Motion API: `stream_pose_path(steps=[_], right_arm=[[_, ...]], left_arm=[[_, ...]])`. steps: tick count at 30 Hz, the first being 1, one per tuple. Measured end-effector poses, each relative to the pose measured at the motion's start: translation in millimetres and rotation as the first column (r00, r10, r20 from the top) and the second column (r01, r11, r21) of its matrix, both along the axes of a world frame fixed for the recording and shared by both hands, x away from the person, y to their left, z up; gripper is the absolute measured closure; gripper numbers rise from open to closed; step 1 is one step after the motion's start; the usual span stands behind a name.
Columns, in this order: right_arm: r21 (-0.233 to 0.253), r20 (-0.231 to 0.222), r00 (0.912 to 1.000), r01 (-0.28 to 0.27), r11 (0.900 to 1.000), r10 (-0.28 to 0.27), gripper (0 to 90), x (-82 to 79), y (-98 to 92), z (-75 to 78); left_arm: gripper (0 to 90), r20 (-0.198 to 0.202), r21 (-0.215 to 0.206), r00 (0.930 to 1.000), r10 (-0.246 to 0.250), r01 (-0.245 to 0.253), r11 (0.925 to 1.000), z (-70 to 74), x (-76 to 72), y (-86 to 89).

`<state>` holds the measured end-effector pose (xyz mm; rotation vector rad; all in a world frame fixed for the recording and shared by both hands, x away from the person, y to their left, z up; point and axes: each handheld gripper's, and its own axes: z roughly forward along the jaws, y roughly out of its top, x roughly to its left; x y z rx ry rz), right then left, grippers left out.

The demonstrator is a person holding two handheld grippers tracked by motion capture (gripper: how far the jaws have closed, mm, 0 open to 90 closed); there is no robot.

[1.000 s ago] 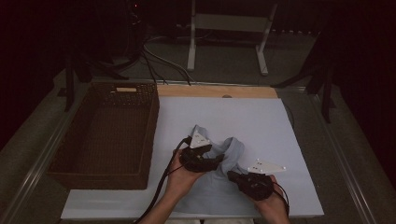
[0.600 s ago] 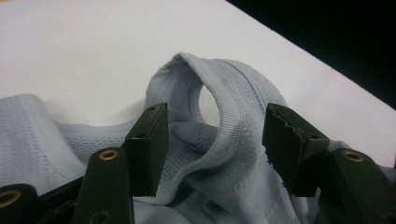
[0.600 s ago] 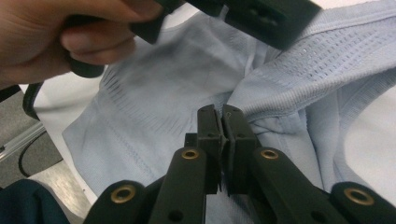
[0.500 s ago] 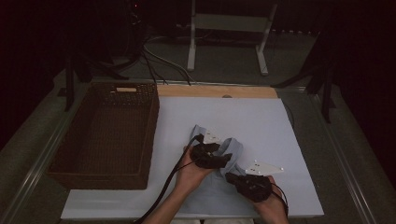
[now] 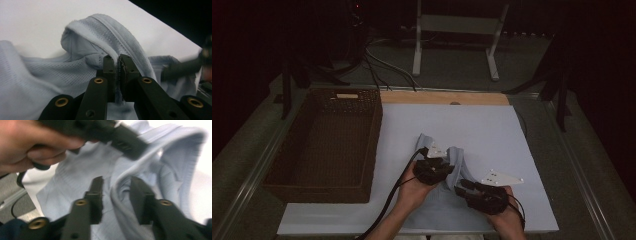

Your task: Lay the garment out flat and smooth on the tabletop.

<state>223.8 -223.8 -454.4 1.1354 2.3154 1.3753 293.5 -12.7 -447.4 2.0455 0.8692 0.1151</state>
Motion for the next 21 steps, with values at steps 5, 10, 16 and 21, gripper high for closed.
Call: stream_pose_path(steps=[5, 10, 16, 21], right_arm=[[0.017, 0.027, 0.9986, 0.044, 0.999, -0.045, 52.3, 4.2, -11.2, 8.7], [-0.007, 0.043, 0.9909, 0.128, 0.992, -0.128, 50.0, 15.9, -25.5, 10.9], [-0.033, 0.044, 0.9837, 0.176, 0.984, -0.174, 49.8, 26.8, -32.3, 9.2], [-0.049, 0.041, 0.9805, 0.194, 0.98, -0.192, 50.2, 33.1, -32.8, 7.0]], left_arm=[[85.8, 0.008, -0.009, 0.9999, 0.013, -0.013, 0.9999, 1.1, -6.9, 17.2], [85.8, 0.008, -0.026, 0.9997, 0.022, -0.022, 0.9994, -1.3, -13.0, 28.0], [85.8, 0.027, -0.03, 0.9994, 0.022, -0.021, 0.9993, -0.5, -22.8, 37.9], [85.8, 0.048, -0.035, 0.9986, 0.022, -0.02, 0.9992, 2.2, -28.4, 42.3]])
